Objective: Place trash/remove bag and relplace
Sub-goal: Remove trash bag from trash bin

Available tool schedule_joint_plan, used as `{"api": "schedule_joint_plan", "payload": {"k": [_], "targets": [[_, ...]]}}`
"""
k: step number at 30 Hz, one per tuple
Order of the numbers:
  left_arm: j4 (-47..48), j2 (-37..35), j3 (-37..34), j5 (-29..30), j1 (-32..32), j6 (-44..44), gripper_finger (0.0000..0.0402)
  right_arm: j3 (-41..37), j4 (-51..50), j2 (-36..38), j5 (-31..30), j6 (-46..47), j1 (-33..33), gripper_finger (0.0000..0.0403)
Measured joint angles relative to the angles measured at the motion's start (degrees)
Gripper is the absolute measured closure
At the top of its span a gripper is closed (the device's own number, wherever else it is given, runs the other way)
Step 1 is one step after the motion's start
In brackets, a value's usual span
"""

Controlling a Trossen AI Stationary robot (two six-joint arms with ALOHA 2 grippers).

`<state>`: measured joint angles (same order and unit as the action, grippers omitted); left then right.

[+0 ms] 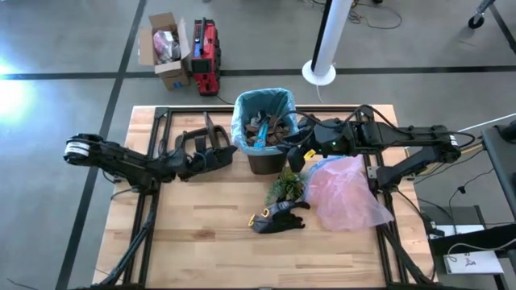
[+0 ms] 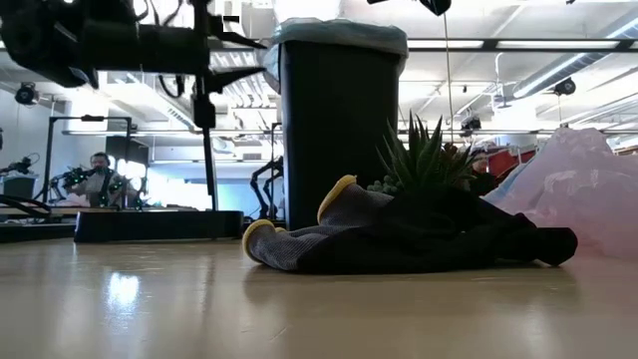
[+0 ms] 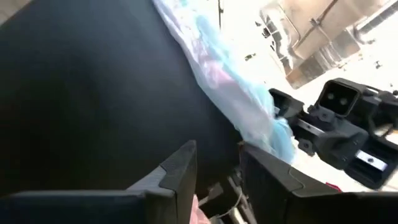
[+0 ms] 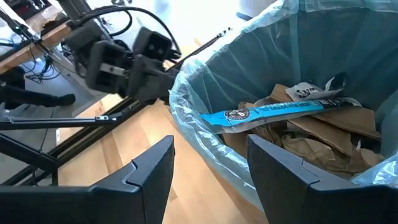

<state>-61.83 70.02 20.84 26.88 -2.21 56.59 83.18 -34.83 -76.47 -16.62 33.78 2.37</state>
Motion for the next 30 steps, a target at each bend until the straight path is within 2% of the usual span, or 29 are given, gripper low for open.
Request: {"api": "schedule_joint_plan", "payload": {"k": [5, 13, 15, 20, 25, 30], "targets": [[-6.52, 2.28, 0.0, -5.08, 0.64, -0.67, 0.029, 0.0, 0.0, 0.0, 0.05, 0.31, 0.34, 0.0217], [-11.62, 2.91, 0.0, -5.54, 0.67, -4.18, 0.0266, 0.0, -0.02, 0.0, 0.06, 1.11, 0.76, 0.0217], [-12.86, 2.91, 0.0, -7.25, 0.67, -5.04, 0.0268, 0.0, -0.02, -0.02, 0.06, 1.2, 0.76, 0.0217], [-14.77, 2.91, 0.0, -12.58, 0.62, -5.32, 0.0298, -0.02, -0.02, -0.02, 0.06, 1.2, 0.76, 0.0217], [-15.07, 2.88, 0.01, -12.9, 0.51, -5.34, 0.0337, -0.02, 0.0, -0.02, 0.06, 1.22, 0.76, 0.0217], [-13.95, 2.88, 0.0, -12.84, 0.51, -5.52, 0.0355, -0.04, 0.0, -0.02, 0.06, 2.4, 1.02, 0.0217]]}}
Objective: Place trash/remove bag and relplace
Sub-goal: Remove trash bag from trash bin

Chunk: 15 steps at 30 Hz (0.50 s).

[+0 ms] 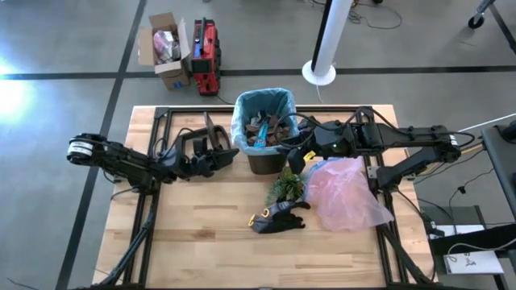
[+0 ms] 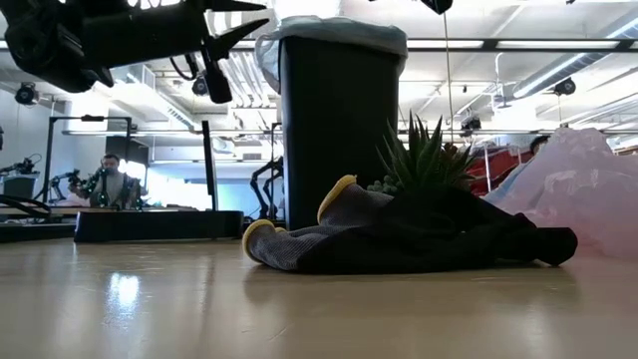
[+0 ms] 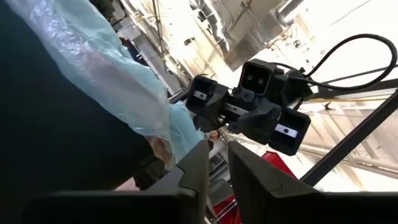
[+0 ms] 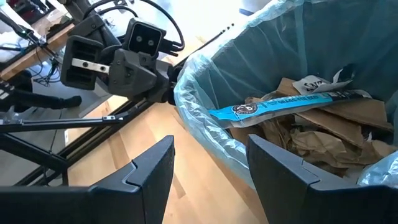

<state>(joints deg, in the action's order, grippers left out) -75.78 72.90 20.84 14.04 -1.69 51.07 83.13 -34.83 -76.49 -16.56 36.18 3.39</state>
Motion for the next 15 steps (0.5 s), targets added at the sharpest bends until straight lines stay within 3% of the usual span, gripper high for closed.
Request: {"api": "schedule_joint_plan", "payload": {"k": [7, 15], "targets": [[-0.24, -0.74, -2.14, 0.08, -1.72, -2.34, 0.0319, 0.0, -0.02, -0.01, 0.02, 0.26, 1.75, 0.0217], [1.6, 1.69, -3.63, 3.39, -1.75, 4.98, 0.0244, 0.0, 0.06, -0.09, -0.06, 0.28, 2.0, 0.0217]]}}
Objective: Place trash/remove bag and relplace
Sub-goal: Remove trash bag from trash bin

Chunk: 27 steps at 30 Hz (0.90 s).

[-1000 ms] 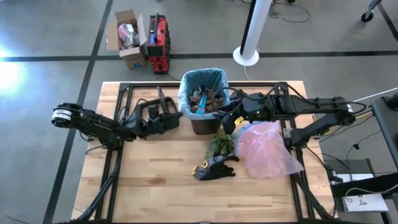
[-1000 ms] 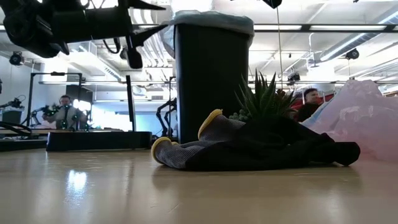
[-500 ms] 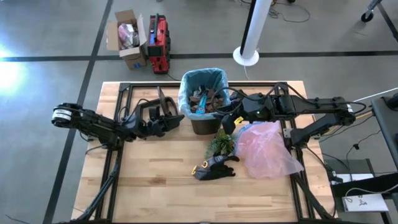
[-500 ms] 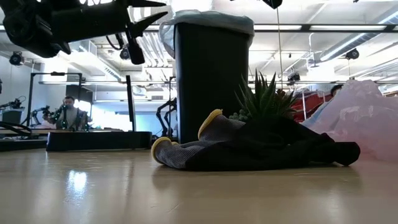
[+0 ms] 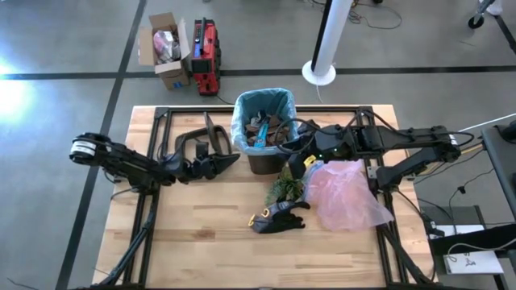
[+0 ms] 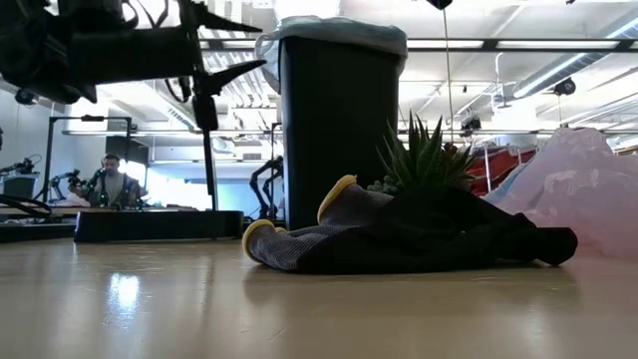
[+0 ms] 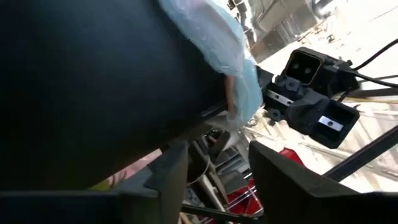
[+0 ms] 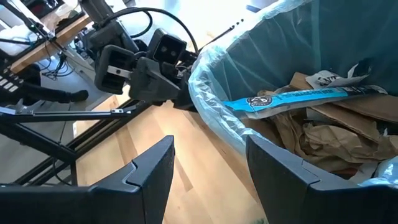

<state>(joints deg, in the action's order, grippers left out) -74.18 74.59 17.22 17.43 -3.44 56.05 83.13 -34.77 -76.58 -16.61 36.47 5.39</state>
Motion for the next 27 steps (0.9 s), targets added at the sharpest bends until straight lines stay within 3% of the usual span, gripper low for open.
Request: {"api": "schedule_joint_plan", "payload": {"k": [6, 12, 27], "targets": [[-3.58, 2.9, 2.12, 0.04, 0.62, -1.09, 0.0207, 0.0, 0.53, -0.04, 0.01, 0.02, 0.0, 0.0217], [-8.9, 4.06, 2.14, 0.2, 2.51, -1.29, 0.0196, 0.0, 0.81, -0.04, 0.01, 1.14, 0.7, 0.0217], [-14.01, 4.06, 2.08, -2.97, 3.23, -3.04, 0.0239, 0.0, 0.77, -0.04, 0.03, 1.64, 1.77, 0.0217]]}}
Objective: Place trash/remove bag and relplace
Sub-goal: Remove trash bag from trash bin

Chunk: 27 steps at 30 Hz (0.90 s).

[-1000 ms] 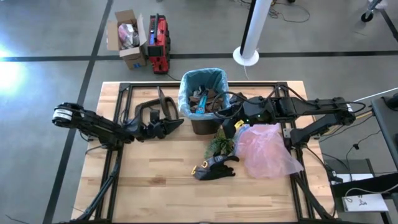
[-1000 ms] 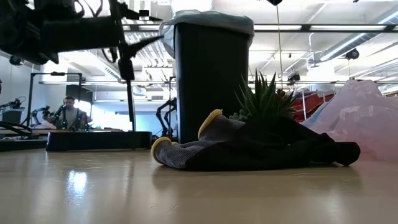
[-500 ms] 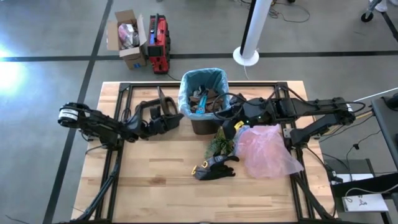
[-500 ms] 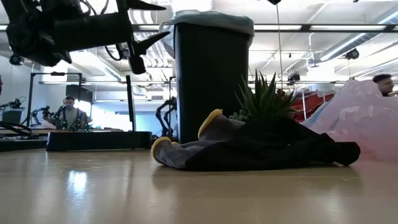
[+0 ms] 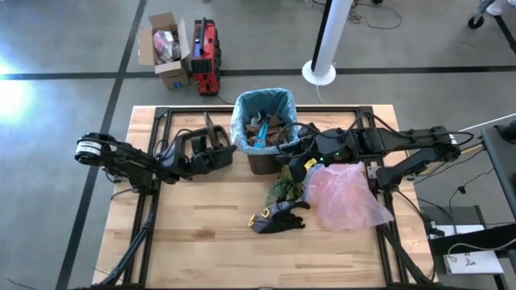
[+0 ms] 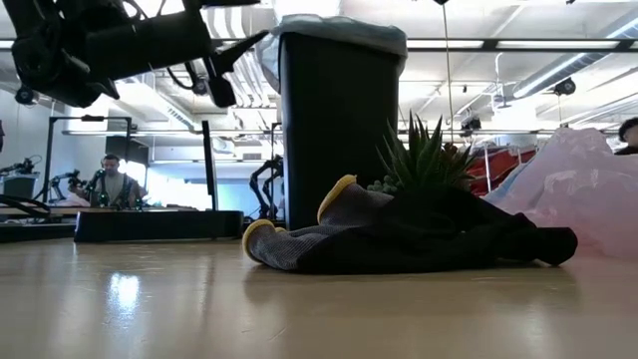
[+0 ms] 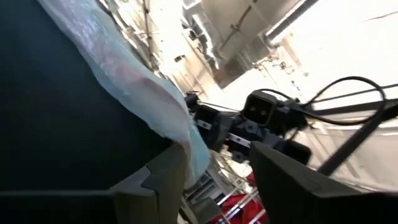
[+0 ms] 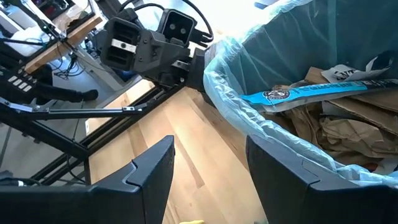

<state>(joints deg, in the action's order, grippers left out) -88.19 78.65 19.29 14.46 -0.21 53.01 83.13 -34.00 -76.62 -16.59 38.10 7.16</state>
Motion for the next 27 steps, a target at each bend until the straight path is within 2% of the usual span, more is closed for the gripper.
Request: {"api": "schedule_joint_plan", "payload": {"k": [7, 17, 22, 27], "targets": [[0.2, 0.0, 0.0, -0.15, 0.0, -1.26, 0.0278, 0.0, 0.02, 0.0, -0.01, 0.4, 0.0, 0.0217], [2.61, 0.02, 0.8, 3.09, 0.04, -1.96, 0.0327, 0.0, 0.0, 0.0, -0.01, 0.48, 0.0, 0.0217], [6.79, 0.02, 2.52, 3.01, 0.04, -2.11, 0.0339, 0.0, 0.0, 0.0, -0.05, 0.47, 0.0, 0.0217], [6.64, -0.06, 2.97, 2.97, 0.04, -4.41, 0.0342, 0.0, -0.01, 0.0, -0.03, 0.48, 0.0, 0.0217]]}}
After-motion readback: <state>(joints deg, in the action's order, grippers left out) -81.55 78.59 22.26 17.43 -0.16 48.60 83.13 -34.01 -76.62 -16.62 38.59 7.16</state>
